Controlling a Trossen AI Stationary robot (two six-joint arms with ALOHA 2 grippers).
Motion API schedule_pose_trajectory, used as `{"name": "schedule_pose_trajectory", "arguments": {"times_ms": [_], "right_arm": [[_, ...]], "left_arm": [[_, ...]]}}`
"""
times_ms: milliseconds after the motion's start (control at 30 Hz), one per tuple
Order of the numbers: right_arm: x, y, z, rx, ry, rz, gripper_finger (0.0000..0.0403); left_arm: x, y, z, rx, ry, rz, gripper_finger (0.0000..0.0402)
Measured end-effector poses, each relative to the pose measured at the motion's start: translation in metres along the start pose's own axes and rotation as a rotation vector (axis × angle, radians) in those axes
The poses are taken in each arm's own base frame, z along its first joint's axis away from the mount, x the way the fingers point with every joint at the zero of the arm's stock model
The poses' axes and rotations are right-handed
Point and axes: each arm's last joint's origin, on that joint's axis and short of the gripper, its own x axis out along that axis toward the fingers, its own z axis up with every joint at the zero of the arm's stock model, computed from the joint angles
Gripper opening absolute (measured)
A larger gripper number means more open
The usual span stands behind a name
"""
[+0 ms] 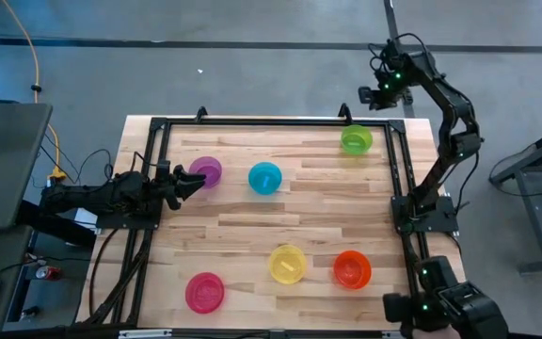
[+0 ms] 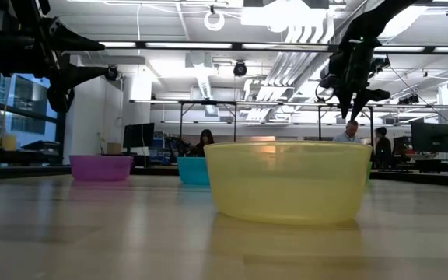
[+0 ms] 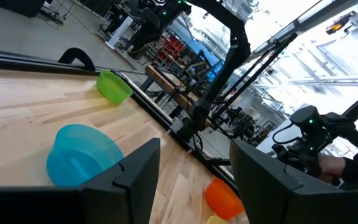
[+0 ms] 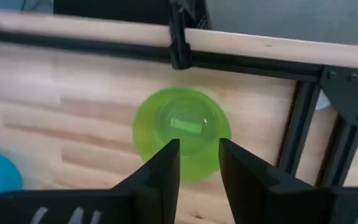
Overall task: Nest bowls inside each other
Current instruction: Stack the green bowl on the blue bowl
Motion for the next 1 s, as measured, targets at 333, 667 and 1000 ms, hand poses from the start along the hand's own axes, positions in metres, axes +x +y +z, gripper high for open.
{"name": "schedule_pose_trajectory", "arguments": {"times_ms": [333, 667, 1000], "right_arm": [[0.011, 0.006, 0.002, 0.071, -0.076, -0.147, 0.0101], [0.018, 0.011, -0.003, 0.010, -0.041, -0.215, 0.0101], [0.041, 0.022, -0.005, -0.105, 0.104, -0.374, 0.0101]], "left_arm": [[0.000, 0.000, 0.000, 0.000, 0.001, 0.000, 0.0184], [0.000, 0.001, -0.002, 0.005, 0.015, 0.012, 0.0184], [0.000, 0.001, -0.001, 0.005, 0.014, 0.011, 0.0184]]}}
